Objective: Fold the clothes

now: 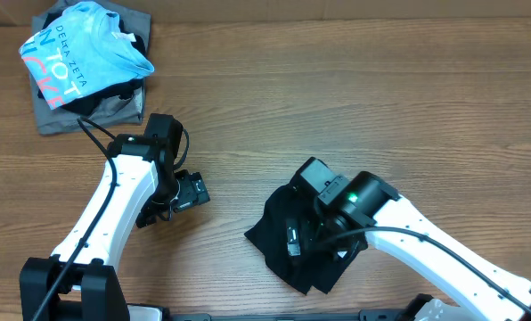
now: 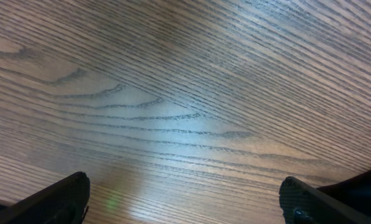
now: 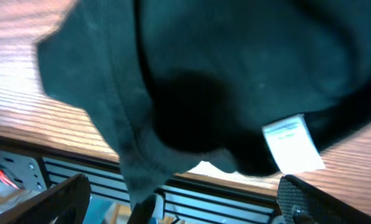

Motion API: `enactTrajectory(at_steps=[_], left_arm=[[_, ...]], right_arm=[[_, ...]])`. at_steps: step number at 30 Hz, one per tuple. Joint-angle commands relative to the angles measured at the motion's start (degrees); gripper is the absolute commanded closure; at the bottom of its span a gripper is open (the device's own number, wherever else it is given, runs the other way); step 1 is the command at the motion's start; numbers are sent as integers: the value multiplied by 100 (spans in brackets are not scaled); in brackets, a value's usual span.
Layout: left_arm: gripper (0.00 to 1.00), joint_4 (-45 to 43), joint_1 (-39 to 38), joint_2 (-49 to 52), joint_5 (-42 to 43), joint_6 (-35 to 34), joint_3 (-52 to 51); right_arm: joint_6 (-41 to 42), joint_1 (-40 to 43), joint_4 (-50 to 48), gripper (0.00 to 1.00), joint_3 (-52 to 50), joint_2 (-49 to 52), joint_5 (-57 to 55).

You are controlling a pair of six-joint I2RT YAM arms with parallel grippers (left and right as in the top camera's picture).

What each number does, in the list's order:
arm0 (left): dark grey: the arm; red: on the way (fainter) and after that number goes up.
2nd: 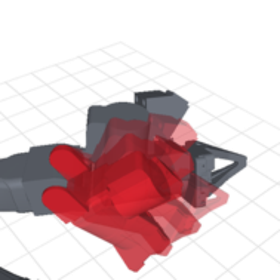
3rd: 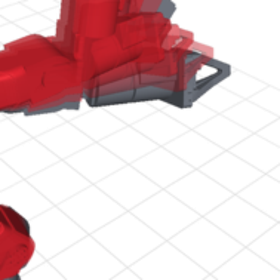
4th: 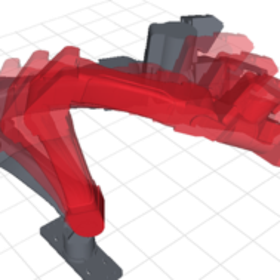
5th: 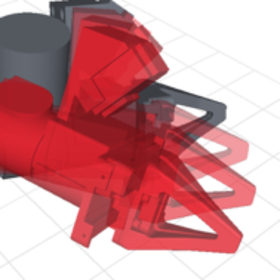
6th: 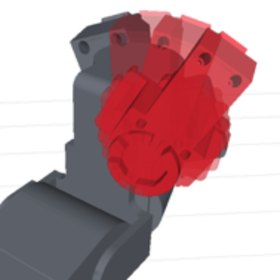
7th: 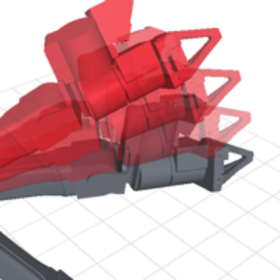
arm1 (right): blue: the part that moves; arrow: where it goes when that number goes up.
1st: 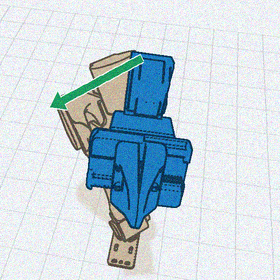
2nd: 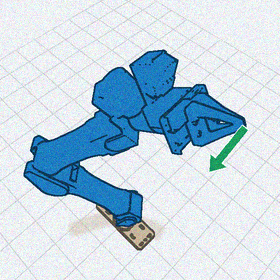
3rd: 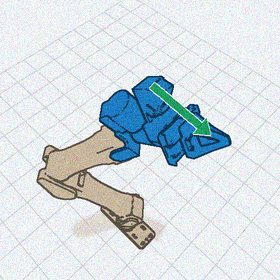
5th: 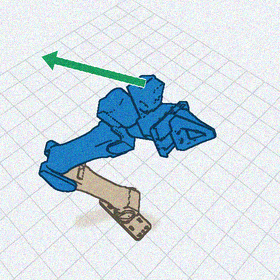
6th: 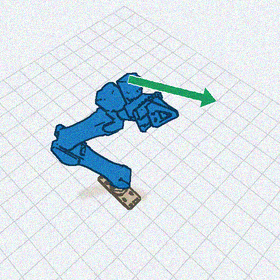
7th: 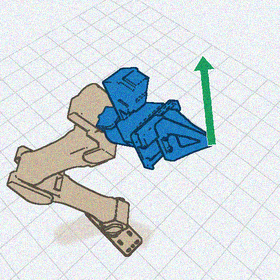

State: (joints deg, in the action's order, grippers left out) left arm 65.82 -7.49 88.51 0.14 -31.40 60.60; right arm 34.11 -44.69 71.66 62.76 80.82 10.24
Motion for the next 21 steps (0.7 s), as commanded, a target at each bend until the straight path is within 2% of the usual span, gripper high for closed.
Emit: enactTrajectory(at_steps=[1,3,5,6,8,13,19,21], left_arm=[[0,20,35,-2,-55,55,-24],[0,26,35,-2,-55,57,-24],[0,24,35,-2,-57,55,-24],[0,24,35,-2,-57,55,-24],[0,24,35,-2,-57,57,-24],[0,28,35,-2,-57,79,-24],[0,11,35,-2,-57,79,-24],[0,11,35,-2,-57,79,-24]], right_arm=[[79,-28,-208,1,-240,361,612],[149,-37,-236,2,-286,533,761],[221,-37,-199,7,-289,691,787],[240,-37,-197,13,-289,741,787],[387,-37,-197,41,-289,813,782],[704,-37,50,73,-289,822,614],[992,-42,708,83,-289,822,400],[1012,-107,920,84,-289,822,400]])
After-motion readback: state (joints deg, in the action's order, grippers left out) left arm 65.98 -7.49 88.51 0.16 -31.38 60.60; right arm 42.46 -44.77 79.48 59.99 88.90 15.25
